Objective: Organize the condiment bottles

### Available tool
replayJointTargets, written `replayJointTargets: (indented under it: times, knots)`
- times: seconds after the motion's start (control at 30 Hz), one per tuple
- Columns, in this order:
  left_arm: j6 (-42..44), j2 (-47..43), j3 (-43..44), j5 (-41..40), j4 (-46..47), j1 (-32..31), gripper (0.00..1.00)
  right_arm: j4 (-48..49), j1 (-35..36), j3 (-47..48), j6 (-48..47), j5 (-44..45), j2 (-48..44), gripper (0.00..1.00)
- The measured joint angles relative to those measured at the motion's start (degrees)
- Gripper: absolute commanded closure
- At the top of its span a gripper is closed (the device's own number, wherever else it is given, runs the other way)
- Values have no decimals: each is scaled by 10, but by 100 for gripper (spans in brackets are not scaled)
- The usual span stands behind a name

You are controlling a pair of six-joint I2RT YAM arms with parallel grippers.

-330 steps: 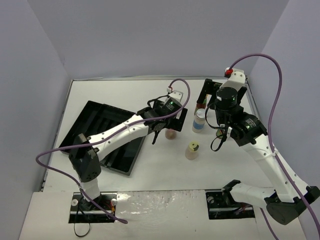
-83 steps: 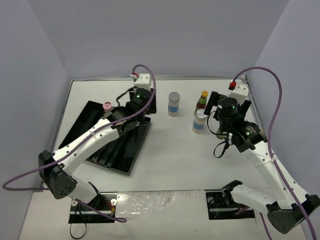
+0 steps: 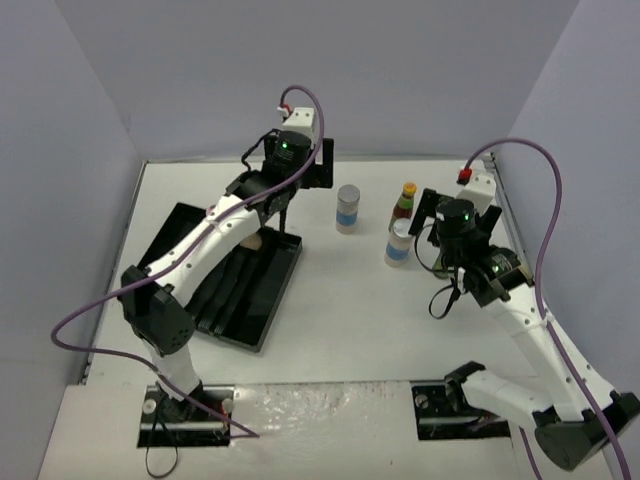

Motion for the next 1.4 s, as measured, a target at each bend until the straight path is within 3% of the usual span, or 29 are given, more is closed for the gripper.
replayJointTargets:
  times: [0.17, 0.47, 1.23, 1.33, 1.4]
  knots:
    - [11, 181, 200, 11, -57, -7, 12, -20, 0, 6, 8, -1, -13, 0]
    - [8, 332, 317, 46, -133, -12, 12, -35, -3, 16, 10, -1, -20, 0]
    - [15, 368, 333, 85, -119, -34, 12, -47, -3, 16, 10, -1, -29, 0]
    - [18, 370, 320, 80, -117, -34, 17, -47, -3, 16, 10, -1, -31, 0]
    - [21, 370, 311, 77, -117, -34, 25, -47, -3, 16, 9, -1, -31, 0]
